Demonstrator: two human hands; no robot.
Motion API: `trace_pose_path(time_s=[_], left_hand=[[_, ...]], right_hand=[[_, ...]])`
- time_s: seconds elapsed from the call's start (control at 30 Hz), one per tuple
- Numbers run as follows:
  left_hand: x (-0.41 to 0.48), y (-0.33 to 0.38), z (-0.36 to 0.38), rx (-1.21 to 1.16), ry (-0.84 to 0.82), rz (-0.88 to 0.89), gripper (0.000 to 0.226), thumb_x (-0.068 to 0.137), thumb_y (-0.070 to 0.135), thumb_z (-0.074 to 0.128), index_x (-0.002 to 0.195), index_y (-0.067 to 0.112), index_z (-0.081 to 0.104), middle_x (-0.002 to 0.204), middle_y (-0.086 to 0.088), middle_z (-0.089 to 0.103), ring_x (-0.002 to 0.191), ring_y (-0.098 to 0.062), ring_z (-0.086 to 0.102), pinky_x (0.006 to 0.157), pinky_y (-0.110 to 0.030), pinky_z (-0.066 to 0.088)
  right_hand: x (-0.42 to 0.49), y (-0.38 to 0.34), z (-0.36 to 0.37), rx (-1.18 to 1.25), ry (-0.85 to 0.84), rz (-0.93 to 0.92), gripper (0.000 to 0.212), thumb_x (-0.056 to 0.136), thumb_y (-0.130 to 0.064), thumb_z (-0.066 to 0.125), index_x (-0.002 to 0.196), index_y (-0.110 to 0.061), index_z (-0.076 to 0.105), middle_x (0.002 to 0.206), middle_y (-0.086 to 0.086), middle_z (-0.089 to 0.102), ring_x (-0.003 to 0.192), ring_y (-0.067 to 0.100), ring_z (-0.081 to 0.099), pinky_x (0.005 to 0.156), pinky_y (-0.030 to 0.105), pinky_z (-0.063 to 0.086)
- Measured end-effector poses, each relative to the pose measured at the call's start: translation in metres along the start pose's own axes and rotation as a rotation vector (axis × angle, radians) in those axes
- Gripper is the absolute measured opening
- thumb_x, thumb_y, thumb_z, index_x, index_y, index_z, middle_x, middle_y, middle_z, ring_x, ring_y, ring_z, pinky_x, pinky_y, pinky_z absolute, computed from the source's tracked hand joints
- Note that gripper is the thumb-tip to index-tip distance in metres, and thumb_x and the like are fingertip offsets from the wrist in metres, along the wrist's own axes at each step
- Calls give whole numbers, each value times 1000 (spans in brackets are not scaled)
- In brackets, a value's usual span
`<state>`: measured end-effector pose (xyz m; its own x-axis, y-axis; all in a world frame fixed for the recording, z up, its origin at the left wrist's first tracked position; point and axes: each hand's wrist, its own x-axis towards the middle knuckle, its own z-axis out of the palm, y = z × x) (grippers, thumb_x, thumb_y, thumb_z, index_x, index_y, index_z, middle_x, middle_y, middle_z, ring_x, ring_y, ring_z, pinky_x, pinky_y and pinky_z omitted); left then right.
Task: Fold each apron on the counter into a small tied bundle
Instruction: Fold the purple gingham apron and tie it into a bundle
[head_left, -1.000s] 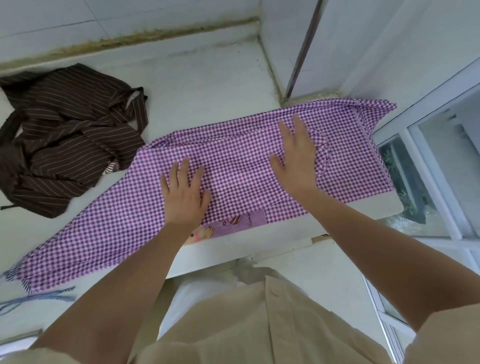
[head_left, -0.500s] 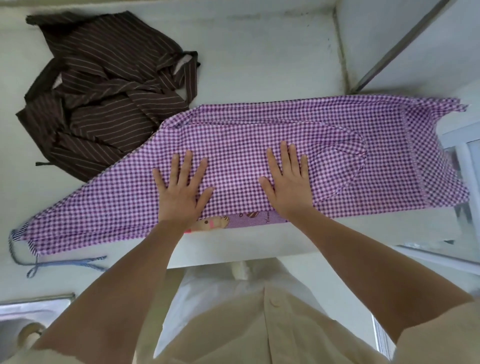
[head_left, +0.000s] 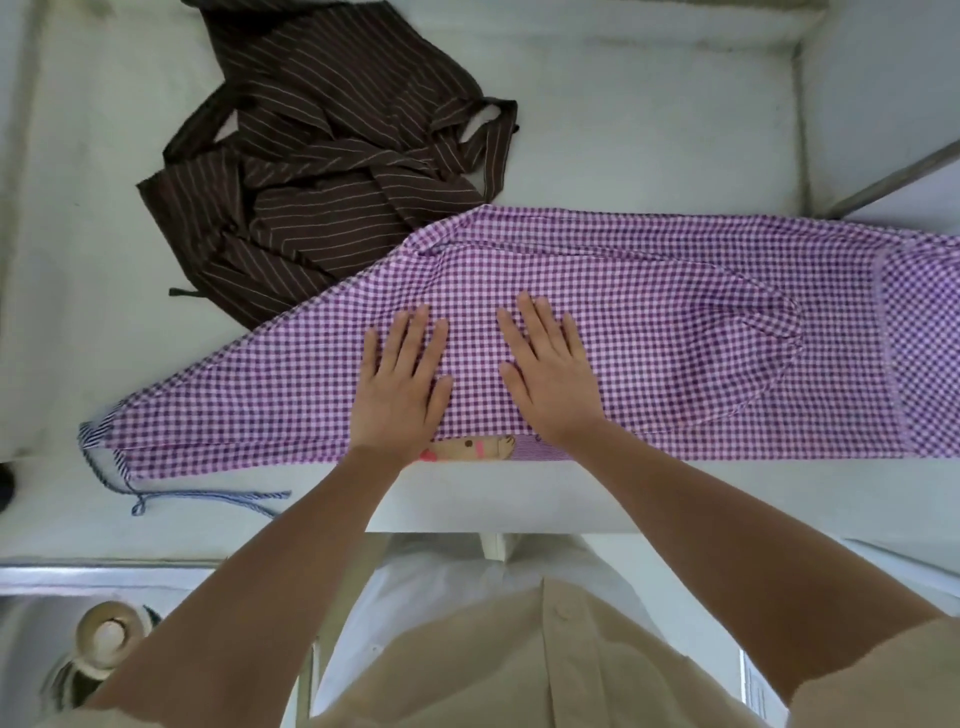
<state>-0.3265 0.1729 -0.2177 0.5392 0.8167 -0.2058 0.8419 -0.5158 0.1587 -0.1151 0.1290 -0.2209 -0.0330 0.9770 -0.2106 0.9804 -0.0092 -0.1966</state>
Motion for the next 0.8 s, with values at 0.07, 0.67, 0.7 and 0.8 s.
trace_pose_path(time_s=[0.07,0.67,0.7,0.8], left_hand=[[-15,-14,-1,-13,11,-50,62,102,45,2,157,18,10,164,-6,6,151,-24,0,122,-50,7],[-103,-32,-36,-818,416,-1201,40,83,36,57,108,5,54,100,-4,61,88,-22,58,81,-33,47],[-101,-33,-41,-937,462,-1337,51,77,41,56,112,3,53,105,-8,61,93,-26,60,85,-37,51],[-95,-36,-55,-1408,635,-1591,36,89,30,56,115,5,51,103,-5,59,88,-20,59,78,-33,49]], right_hand=[[-2,3,3,-18,0,-10,60,102,-43,16,157,-20,10,165,7,4,152,23,-1,123,47,5],[5,-73,0,-77,-91,-181,81,91,-61,19,155,-10,18,163,14,11,151,32,8,121,44,2],[3,-69,6,-133,-125,-227,89,88,-68,20,154,-9,18,163,16,10,150,34,7,121,47,4],[2,-60,12,-202,-172,-267,98,88,-75,30,156,-7,10,163,18,5,150,35,2,122,50,7]])
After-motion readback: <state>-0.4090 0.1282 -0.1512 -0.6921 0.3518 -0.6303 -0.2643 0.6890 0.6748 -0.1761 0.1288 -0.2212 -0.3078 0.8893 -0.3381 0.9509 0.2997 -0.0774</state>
